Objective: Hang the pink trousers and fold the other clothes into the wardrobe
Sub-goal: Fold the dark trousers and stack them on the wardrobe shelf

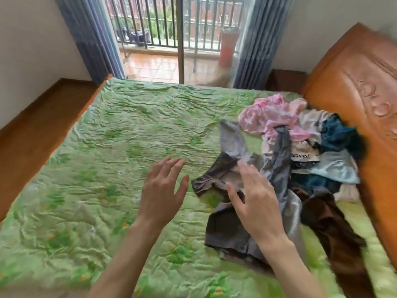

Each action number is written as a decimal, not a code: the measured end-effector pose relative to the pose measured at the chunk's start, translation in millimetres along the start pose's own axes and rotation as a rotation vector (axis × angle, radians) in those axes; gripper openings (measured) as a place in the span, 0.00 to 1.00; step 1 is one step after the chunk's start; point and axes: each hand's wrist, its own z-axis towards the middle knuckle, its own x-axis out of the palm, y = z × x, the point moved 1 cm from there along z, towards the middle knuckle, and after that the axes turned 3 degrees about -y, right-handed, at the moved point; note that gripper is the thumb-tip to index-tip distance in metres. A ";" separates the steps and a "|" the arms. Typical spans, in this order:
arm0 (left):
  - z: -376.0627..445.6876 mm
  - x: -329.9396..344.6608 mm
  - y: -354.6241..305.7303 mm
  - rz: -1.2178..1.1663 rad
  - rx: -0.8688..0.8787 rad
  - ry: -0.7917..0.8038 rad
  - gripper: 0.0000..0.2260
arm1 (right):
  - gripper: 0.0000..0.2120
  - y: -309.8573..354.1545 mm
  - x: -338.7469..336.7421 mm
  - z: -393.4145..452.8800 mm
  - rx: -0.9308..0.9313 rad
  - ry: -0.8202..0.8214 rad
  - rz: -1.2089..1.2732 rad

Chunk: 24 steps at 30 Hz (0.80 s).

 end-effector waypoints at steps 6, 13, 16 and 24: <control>27.3 92.1 7.7 -0.137 0.153 0.127 0.19 | 0.32 -53.0 40.8 -19.1 0.125 0.015 -0.034; -17.8 216.9 1.4 -0.207 0.260 0.329 0.17 | 0.31 -136.5 123.6 -80.4 0.163 0.185 -0.063; -50.7 271.4 5.0 -0.196 0.338 0.420 0.17 | 0.31 -172.2 169.9 -108.8 0.153 0.233 -0.032; -142.9 400.5 35.9 -0.167 0.281 0.676 0.18 | 0.37 -250.6 291.5 -182.9 0.214 0.380 -0.035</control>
